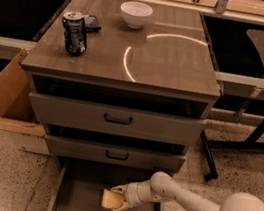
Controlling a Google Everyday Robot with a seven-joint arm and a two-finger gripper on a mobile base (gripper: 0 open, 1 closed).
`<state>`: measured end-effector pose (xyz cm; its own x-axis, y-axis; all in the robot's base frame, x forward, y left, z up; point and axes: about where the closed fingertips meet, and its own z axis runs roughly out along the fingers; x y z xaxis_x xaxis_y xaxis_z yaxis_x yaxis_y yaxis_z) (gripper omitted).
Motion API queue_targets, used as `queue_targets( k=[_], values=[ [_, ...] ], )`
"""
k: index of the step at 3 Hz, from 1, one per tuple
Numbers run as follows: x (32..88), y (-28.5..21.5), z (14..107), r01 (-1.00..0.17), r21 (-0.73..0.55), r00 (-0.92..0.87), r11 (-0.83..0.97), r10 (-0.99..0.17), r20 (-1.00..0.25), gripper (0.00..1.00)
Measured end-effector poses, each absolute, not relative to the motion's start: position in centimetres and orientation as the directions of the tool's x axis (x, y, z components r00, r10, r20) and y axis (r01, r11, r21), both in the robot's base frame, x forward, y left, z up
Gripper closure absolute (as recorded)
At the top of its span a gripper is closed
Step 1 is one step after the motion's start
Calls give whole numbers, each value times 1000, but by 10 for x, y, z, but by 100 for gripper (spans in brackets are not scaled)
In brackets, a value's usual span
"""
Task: Pick sponge from bottom drawer and place on counter
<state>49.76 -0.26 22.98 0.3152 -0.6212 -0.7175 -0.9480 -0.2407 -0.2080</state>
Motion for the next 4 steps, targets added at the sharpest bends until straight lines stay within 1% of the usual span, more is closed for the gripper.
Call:
queue_targets(
  k=[1,2,3,4],
  values=[
    [481,-3,235,-934,-193,341,-300,-589,-733,100],
    [481,-3,235,-934,-193,341,-300,-589,-733,100],
    [474,-7,250,-927,-216,363,-305,-597,-715,100],
    [461,-20,296,-902,-286,430,-324,-609,-666,100]
  ],
)
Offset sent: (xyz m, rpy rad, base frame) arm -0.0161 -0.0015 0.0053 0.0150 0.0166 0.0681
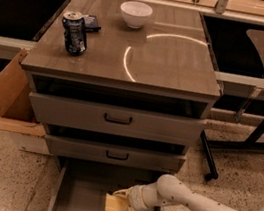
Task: Pick sponge from bottom drawer and place on counter
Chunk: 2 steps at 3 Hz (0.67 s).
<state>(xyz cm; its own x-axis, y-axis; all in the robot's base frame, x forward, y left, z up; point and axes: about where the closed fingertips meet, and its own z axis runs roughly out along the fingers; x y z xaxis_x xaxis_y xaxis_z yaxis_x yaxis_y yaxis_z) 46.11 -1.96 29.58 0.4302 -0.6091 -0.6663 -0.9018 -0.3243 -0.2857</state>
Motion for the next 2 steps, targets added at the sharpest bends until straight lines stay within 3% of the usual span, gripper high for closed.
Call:
queue_targets(
  k=[2],
  values=[
    [444,-34,348,-868,-353,496,-348,-616,-612,100]
  ],
)
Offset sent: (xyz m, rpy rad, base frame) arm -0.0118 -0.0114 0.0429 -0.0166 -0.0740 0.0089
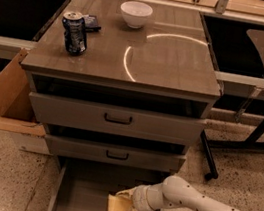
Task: Pick sponge from bottom drawer and place on counter
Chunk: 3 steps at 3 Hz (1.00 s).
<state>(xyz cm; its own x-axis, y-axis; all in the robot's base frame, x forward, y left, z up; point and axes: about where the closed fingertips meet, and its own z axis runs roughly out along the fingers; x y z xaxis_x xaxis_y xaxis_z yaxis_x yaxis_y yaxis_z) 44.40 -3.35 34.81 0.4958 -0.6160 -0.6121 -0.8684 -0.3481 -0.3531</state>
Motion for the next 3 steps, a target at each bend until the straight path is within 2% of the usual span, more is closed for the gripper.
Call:
queue_targets(
  k=[3],
  values=[
    [455,-93,460,-784,-452,621,-425,-533,-575,100]
  ],
)
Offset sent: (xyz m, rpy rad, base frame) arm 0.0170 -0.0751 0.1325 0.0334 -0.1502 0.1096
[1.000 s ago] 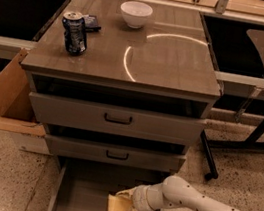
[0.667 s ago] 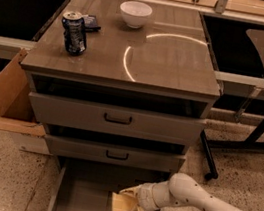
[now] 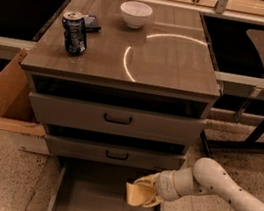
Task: Pick sponge from bottom drawer and place on counter
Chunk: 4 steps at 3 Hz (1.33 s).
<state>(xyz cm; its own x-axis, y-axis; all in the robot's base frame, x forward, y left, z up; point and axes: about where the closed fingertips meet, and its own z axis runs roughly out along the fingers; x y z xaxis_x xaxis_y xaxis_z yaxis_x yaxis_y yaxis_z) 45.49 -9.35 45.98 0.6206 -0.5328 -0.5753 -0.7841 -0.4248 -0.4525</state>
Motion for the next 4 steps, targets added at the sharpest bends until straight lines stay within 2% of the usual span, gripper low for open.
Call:
queue_targets(
  k=[2,4],
  values=[
    [459,-130,551,-733,-470,679,-491,-502,-535,100],
    [457,-135,574,-722,-448,691,-527,-514,-509,100]
  ],
)
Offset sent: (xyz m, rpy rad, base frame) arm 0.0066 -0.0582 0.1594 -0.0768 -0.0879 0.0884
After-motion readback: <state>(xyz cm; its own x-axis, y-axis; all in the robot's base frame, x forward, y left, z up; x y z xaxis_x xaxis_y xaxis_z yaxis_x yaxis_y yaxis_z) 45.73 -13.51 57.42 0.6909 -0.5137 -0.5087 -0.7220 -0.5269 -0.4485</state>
